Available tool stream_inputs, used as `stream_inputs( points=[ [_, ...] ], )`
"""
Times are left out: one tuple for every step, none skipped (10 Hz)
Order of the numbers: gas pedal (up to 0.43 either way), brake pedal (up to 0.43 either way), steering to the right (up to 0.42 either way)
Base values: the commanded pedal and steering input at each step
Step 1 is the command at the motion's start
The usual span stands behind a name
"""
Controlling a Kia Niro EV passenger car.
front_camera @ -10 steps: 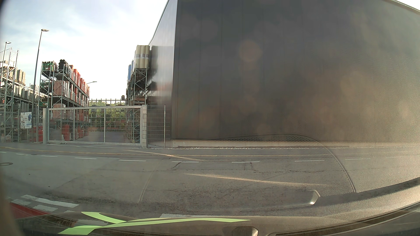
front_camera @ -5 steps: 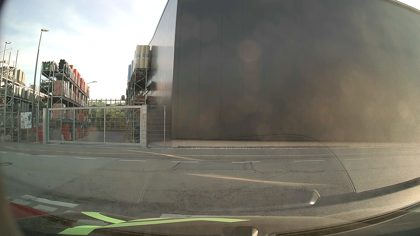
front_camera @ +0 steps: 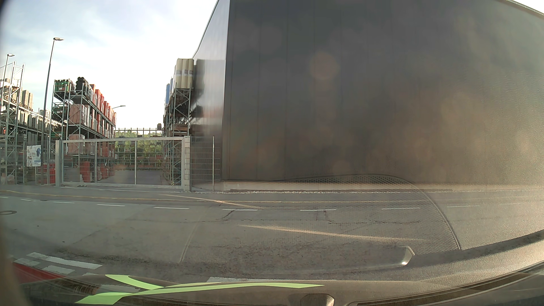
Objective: Follow the waypoints while adhering to traffic rules and regulations
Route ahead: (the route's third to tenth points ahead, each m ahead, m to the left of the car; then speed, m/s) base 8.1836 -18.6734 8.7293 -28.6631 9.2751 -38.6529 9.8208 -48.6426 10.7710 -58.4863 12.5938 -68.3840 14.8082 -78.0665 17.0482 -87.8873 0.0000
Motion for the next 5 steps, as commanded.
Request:
stream_inputs(
  points=[
    [0.000,0.537,0.637],
    [0.000,0.537,0.653],
    [0.000,0.537,0.656],
    [0.000,0.537,0.654],
    [0.000,0.537,0.650]
  ],
)
